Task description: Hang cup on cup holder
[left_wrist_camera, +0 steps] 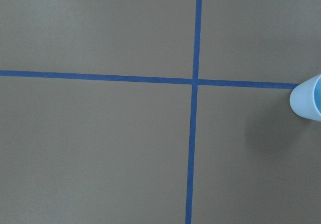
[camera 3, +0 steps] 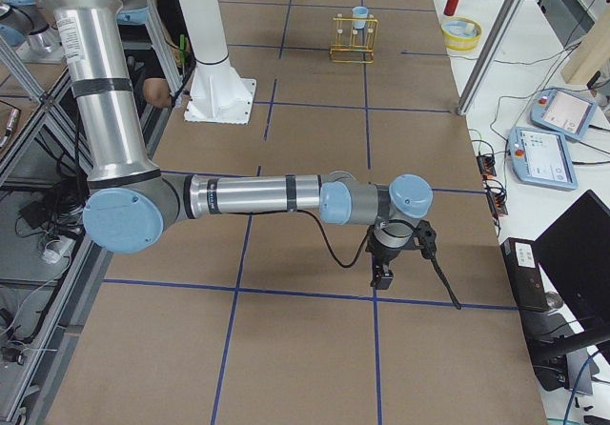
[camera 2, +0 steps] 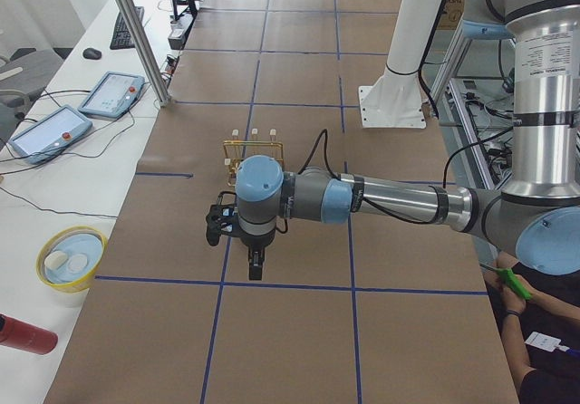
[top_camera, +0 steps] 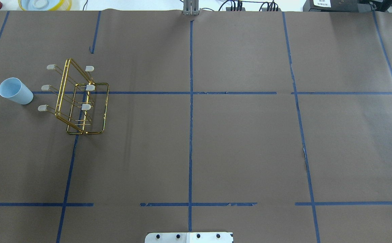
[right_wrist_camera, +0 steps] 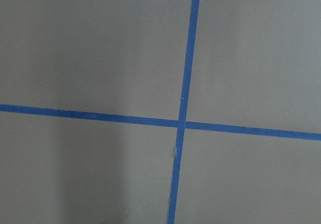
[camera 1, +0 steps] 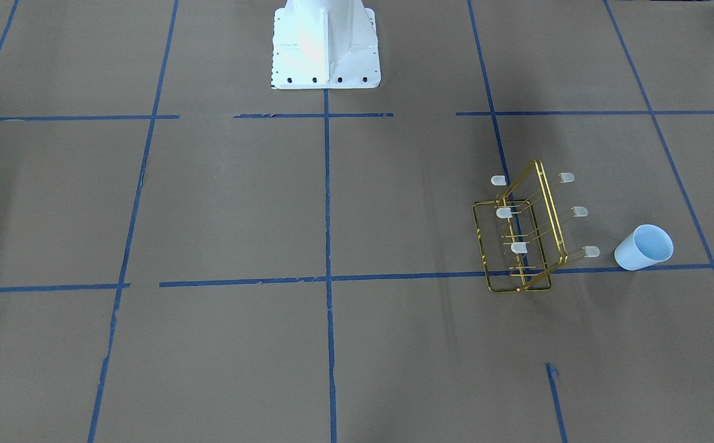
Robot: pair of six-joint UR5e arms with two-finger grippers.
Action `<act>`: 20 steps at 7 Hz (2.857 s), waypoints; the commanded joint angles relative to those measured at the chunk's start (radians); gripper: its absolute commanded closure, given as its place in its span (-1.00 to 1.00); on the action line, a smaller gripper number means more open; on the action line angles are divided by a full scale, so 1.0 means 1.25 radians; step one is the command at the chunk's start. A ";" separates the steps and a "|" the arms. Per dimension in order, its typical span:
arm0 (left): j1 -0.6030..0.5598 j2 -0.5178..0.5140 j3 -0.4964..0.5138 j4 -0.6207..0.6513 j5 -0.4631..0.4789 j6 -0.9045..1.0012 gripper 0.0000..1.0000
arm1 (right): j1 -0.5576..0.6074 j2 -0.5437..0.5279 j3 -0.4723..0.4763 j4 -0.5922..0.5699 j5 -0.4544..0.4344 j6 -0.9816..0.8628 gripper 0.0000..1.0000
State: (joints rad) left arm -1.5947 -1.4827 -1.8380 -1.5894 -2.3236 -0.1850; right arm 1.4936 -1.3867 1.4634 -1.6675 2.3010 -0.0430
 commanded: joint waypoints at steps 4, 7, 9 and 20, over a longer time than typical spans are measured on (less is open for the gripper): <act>0.229 0.007 -0.108 -0.225 0.153 -0.436 -1.00 | 0.000 0.000 0.000 -0.001 0.000 0.000 -1.00; 0.392 0.079 -0.105 -0.399 0.344 -0.633 -1.00 | 0.000 0.000 0.000 0.000 0.000 0.000 -1.00; 0.527 0.107 -0.096 -0.478 0.491 -0.774 -1.00 | -0.001 0.000 0.000 -0.001 0.000 0.000 -1.00; 0.830 0.013 0.190 -0.645 1.168 -1.109 -0.95 | 0.000 0.000 0.000 -0.001 0.000 0.000 -1.00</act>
State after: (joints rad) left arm -0.5658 -1.4479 -1.6318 -2.3961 -0.9122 -1.5702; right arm 1.4940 -1.3867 1.4634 -1.6681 2.3010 -0.0429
